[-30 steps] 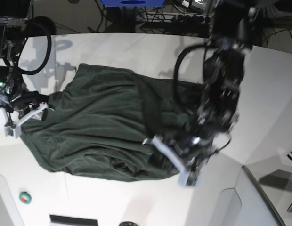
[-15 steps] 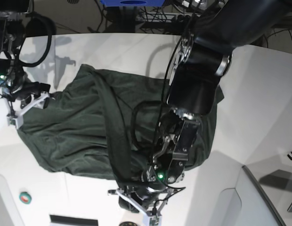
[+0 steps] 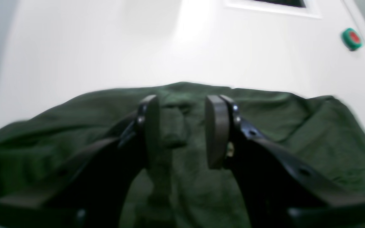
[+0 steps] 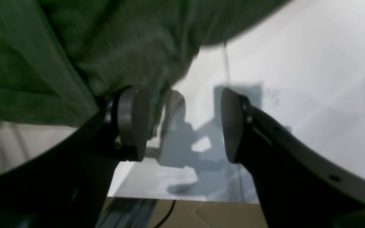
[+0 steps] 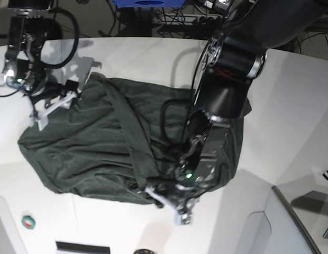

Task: Layout the t-shirt on the table in an organized manner, then fold the t-shirt properly
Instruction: 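Reach the left gripper across the shirt and drag fabric back, then regrasp the shirt edge with the left gripper and pull it taut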

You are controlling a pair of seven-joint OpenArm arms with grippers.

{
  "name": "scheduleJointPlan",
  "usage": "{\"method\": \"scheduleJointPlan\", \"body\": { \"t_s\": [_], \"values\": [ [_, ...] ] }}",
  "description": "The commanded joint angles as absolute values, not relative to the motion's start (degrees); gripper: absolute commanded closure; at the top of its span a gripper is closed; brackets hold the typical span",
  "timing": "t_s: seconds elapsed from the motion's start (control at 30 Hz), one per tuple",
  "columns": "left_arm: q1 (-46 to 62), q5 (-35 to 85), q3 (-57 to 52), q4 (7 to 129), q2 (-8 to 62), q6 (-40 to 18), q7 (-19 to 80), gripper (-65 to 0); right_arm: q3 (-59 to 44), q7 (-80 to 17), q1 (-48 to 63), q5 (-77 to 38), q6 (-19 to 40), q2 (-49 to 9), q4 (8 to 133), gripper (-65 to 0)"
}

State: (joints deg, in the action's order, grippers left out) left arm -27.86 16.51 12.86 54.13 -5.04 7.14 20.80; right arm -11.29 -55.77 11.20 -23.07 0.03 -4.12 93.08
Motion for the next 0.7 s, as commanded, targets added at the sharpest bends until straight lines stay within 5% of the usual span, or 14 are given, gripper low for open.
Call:
{"method": "scheduleJointPlan", "body": {
  "t_s": [0.0,0.43,0.67],
  "values": [
    [-28.79,16.92,13.14,57.10,-4.26,6.73,19.38,-23.9,-11.74,-55.25,9.98,-23.34,0.04,-4.26,92.26,-34.1],
    [-2.51,17.10,6.73,77.49,13.05,6.02,25.89,-24.0,-21.05,-49.89,7.52,-35.65,10.15,-3.38,79.69,-34.2],
    [8.57,17.10,-9.19,77.49,14.90,-5.93,25.89,-24.0,-21.05,-45.05,5.67,-35.65,11.82,-2.33,73.36,-34.2]
  ]
}}
